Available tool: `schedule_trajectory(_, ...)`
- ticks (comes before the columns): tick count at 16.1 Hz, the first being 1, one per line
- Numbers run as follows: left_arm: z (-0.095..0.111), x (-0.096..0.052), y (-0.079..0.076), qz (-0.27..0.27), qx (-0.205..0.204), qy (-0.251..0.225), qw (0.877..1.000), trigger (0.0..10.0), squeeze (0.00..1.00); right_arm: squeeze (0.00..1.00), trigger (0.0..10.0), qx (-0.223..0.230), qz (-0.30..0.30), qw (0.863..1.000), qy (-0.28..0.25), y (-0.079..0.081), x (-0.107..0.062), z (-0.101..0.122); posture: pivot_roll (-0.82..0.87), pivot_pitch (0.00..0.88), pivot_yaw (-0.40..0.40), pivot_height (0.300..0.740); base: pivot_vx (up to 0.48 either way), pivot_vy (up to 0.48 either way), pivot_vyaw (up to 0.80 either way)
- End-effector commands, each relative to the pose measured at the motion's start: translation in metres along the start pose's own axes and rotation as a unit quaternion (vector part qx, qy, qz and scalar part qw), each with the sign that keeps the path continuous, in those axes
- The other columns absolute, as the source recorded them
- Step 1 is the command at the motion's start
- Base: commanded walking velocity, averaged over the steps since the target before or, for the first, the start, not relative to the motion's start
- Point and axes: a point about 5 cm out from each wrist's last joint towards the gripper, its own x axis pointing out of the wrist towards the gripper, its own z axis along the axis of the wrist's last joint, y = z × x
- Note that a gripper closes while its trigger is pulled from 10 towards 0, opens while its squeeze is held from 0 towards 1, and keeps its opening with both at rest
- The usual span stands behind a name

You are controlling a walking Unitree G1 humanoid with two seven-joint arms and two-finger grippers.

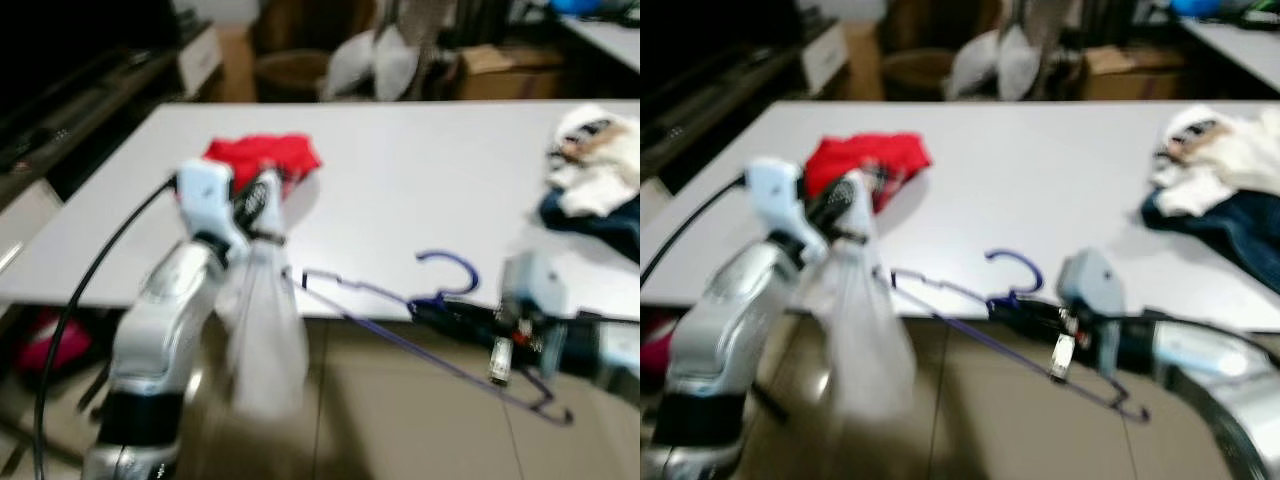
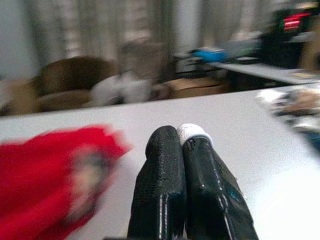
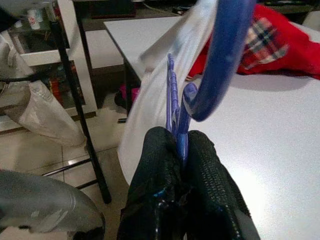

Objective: Hang hanger

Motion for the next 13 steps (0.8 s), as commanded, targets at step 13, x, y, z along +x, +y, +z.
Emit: schedule_trajectory(13, 0.051, 0.038, -0.012, -0.085, 0.009, -0.071, 0.994, 10.0, 0.0, 0.0, 10.0, -0.011, 0.034, 0.999, 0.027, -0.004, -0.006, 0.004, -0.14, 0.0, 0.079, 0.74, 0.285, 0.0, 0.0)
